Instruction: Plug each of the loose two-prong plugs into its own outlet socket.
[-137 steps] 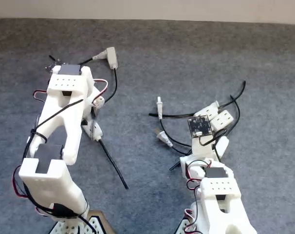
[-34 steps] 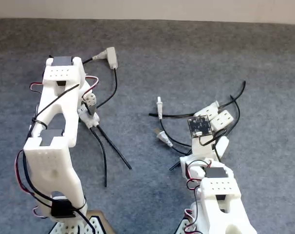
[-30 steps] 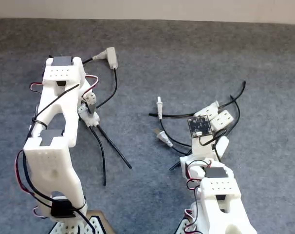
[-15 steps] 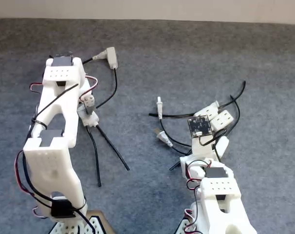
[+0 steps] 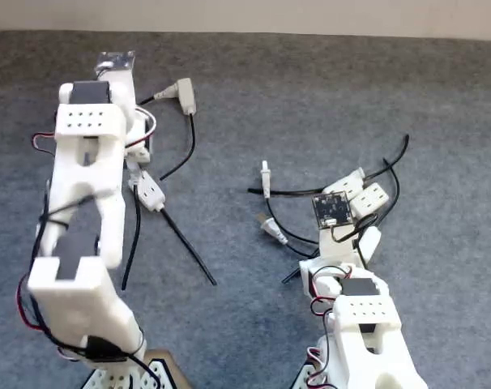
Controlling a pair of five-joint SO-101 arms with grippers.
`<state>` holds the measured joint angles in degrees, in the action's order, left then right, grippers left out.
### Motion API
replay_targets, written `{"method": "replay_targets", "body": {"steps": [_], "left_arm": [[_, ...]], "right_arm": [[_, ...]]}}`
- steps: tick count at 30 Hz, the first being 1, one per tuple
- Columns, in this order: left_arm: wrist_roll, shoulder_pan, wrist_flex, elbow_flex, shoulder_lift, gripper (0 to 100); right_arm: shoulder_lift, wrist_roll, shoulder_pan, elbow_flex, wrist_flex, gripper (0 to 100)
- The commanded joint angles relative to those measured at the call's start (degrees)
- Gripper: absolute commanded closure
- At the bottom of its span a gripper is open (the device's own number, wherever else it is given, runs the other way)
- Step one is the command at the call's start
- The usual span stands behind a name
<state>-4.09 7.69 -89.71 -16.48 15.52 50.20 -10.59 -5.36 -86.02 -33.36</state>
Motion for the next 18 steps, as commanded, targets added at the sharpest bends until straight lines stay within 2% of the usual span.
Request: {"method": "replay_targets", "body": {"steps": [1, 4, 7, 18], "left_arm": [[0.44, -5.85, -0.53, 5.49, -12.88, 99], [0.44, -9.27, -0.09, 12.35, -20.35, 99], [0.44, -12.18, 5.36, 21.32, -28.7, 99], [0.18, -13.41, 40.79, 65.98, -65.98, 99]], "right_arm": [[0.57, 0.09, -0.84, 0.13, 1.19, 99.1], [0.57, 0.09, -0.84, 0.13, 1.19, 99.1], [0.57, 0.09, -0.84, 0.13, 1.19, 99.1], [0.57, 0.09, -0.92, 0.13, 1.19, 99.1]]}}
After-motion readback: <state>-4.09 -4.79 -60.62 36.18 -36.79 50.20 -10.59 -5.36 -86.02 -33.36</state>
